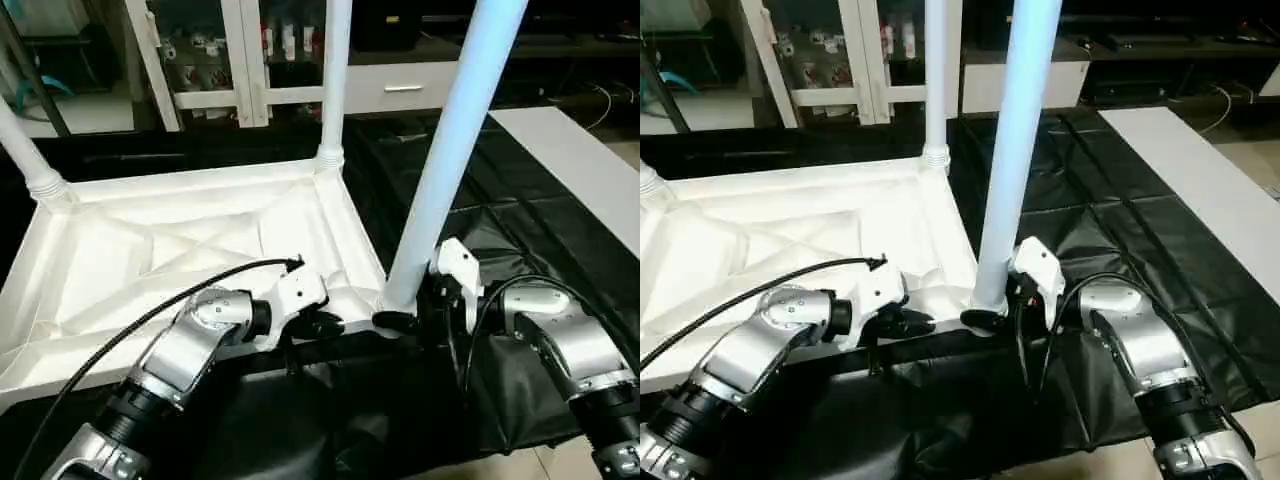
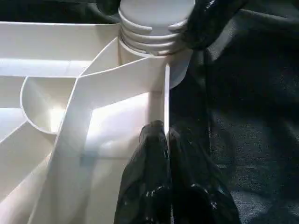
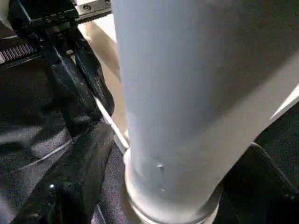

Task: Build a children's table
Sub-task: Rotate leg to tighten

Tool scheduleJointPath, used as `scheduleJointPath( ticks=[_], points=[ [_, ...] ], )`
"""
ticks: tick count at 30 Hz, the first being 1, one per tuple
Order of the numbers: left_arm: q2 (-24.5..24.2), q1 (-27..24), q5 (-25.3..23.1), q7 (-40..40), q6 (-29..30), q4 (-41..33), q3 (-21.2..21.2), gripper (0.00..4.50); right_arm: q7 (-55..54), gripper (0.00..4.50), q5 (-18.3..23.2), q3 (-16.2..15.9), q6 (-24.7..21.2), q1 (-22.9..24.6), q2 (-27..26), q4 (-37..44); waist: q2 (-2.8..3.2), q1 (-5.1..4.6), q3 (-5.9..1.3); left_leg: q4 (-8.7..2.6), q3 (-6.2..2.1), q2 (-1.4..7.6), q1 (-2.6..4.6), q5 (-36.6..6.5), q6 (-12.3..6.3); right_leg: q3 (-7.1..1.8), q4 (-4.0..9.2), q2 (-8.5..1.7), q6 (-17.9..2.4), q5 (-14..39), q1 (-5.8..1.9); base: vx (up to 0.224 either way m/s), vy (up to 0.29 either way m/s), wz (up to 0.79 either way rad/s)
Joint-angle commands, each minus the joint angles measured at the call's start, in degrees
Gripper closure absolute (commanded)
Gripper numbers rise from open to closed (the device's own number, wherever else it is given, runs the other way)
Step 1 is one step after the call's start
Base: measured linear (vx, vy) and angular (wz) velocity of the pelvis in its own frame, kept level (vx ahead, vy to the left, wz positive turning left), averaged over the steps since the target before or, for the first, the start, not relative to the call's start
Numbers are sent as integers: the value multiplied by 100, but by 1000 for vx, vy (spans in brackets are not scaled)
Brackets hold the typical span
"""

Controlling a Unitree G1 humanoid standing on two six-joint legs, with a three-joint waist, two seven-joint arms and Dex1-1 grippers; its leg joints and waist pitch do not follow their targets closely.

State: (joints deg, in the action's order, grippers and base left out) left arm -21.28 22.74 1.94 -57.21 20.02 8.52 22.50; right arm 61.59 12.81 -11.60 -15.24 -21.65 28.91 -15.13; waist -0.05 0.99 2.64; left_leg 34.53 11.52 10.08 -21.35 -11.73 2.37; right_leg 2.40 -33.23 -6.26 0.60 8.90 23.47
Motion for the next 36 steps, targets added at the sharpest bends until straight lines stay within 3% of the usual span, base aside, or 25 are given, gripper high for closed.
scheduleJointPath(
  ticks=[1, 8, 9, 12, 13, 27, 28, 29, 34, 36],
  points=[
    [14, 13, 47, -146, -12, -132, 152, 450, 61, 134, -76, -84, 43, 7, -24, -84, -41, -4, -373, -417, -98, 282, 86, -960, -447, -144, 267, -151, -1537, 978, -264, 0, 0, 0],
    [-40, -28, 31, -141, 39, -188, 144, 450, 200, 182, -170, -186, 154, 44, 23, -166, -46, 12, -378, -413, -103, 283, 88, -918, -452, -147, 254, -160, -1526, 966, -272, 0, 0, 0],
    [-45, -30, 43, -146, 71, -220, 138, 450, 227, 183, -175, -198, 154, 36, 38, -167, -80, 15, -381, -407, -102, 281, 80, -854, -491, -147, 238, -165, -1540, 916, -283, 0, 0, 0],
    [-90, -62, 29, -159, 61, -227, 131, 450, 271, 190, -228, -242, 229, -1, 54, -268, -65, 20, -382, -400, -96, 281, 88, -799, -531, -146, 240, -159, -1562, 885, -273, 0, 0, 0],
    [-90, -62, 29, -159, 61, -227, 131, 450, 271, 197, -228, -242, 229, -1, 54, -268, -88, 20, -382, -400, -95, 281, 85, -799, -539, -144, 241, -157, -1562, 893, -272, 0, 0, 0],
    [-9, -24, 54, -116, 135, -145, 124, 450, 98, 209, -224, -190, 263, 228, -69, -323, -45, 2, -380, -422, -103, 278, 100, -1042, -413, -142, 267, -142, -1516, 1022, -272, 0, 0, 0],
    [-7, -19, 65, -128, 146, -157, 123, 450, 81, 211, -210, -175, 249, 239, -78, -305, 5, 3, -369, -434, -110, 279, 108, -1130, -371, -143, 275, -143, -1501, 1103, -268, 0, 0, 0],
    [6, -2, 59, -124, 134, -129, 125, 450, -30, 214, -164, -96, 221, 258, -146, -304, -22, -15, -373, -435, -108, 279, 111, -1210, -330, -141, 286, -134, -1482, 1147, -269, 0, 0, 0],
    [116, 47, 4, 65, 97, 11, 73, 450, -623, 229, -73, 208, 188, 232, -483, -475, -13, -99, -365, -470, -131, 266, 103, -1558, -145, -130, 323, -126, -1382, 1453, -257, 0, 0, 0],
    [412, 179, 6, 437, 172, 282, -71, 450, -1410, 238, -15, 501, 208, 162, -959, -741, -31, -136, -353, -477, -137, 258, 106, -1762, -65, -129, 369, -132, -1293, 1752, -233, 0, 0, 0]
  ],
)
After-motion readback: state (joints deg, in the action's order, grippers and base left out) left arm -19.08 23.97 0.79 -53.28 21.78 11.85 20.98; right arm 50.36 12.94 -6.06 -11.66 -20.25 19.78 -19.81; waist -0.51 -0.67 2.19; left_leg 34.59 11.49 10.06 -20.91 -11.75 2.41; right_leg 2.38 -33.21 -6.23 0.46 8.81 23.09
